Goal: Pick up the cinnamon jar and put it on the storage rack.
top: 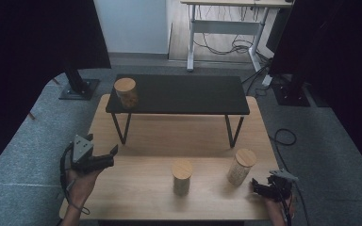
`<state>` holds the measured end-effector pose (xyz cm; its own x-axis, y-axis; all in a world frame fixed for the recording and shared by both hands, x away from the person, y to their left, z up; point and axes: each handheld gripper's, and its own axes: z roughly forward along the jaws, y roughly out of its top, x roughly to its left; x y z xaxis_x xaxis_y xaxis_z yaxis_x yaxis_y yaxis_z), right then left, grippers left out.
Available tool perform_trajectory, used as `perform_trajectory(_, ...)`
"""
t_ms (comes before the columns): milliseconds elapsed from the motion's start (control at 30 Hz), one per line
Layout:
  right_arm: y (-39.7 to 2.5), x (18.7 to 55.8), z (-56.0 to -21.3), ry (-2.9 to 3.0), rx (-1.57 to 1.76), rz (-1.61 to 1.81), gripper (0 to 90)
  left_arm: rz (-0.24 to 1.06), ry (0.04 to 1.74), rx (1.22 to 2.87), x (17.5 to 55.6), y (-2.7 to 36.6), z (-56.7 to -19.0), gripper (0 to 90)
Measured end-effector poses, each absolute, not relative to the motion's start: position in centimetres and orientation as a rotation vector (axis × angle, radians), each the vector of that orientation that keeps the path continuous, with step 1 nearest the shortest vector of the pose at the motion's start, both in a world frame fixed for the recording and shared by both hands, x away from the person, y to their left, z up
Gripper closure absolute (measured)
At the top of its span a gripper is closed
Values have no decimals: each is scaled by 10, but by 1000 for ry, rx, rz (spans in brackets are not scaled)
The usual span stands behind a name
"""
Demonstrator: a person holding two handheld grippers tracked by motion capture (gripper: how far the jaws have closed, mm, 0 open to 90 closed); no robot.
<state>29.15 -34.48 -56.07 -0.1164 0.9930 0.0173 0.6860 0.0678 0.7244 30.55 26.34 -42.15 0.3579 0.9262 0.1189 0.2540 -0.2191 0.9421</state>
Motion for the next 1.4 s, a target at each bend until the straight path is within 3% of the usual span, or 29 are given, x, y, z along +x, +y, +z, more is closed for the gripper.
perform_trajectory(1400,-345,291,-561,1858,1665,813,66,892,1104,1704,293,270,-450,28)
